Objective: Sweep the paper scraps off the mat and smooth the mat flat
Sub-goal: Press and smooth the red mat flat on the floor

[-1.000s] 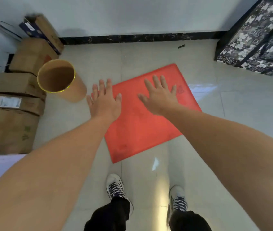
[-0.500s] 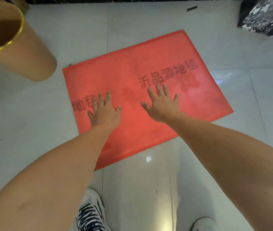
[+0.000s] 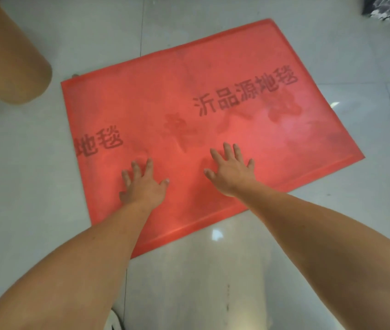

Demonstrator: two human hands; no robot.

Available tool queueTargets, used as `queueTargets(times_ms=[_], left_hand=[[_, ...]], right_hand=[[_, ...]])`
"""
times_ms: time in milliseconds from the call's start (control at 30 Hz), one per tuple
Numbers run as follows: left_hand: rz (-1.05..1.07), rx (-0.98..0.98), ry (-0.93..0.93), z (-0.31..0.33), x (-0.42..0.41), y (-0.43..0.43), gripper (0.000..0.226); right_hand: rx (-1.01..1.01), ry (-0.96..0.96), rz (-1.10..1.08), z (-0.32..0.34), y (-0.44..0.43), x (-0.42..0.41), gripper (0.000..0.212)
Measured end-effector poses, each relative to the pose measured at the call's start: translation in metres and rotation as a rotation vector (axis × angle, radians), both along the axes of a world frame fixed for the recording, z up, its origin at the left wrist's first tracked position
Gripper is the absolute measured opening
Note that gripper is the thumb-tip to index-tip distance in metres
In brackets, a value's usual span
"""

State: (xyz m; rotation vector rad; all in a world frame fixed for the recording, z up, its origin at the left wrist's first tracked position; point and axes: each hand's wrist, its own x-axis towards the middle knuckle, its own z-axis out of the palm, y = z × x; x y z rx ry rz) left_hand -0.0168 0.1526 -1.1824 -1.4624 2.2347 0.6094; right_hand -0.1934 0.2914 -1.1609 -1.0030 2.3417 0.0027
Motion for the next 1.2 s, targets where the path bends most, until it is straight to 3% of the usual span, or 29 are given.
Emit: queueTargets(times_ms=[200,833,1067,1200], left_hand=[[-0.120,0.021,-0.082,-0.029,0.003,-0.003,0.095],[-0.236,0.038,-0.107,-0.023,0.016,0.055,0.100],[-0.291,0.051,-0.106,-0.017,0.026,0.088,0.099],[-0.320,0.060,-0.086,-0.016,0.035,0.103,0.099]], right_hand=[[0.044,-0.048,-0.025,-0.017,0.005,-0.007,0.066],[0.108,-0.128,-0.109,-0.014,0.091,0.035,0.069],[0.139,-0.100,-0.162,-0.008,0.133,0.066,0.070],[0.138,0.029,-0.152,0.000,0.147,0.083,0.061]])
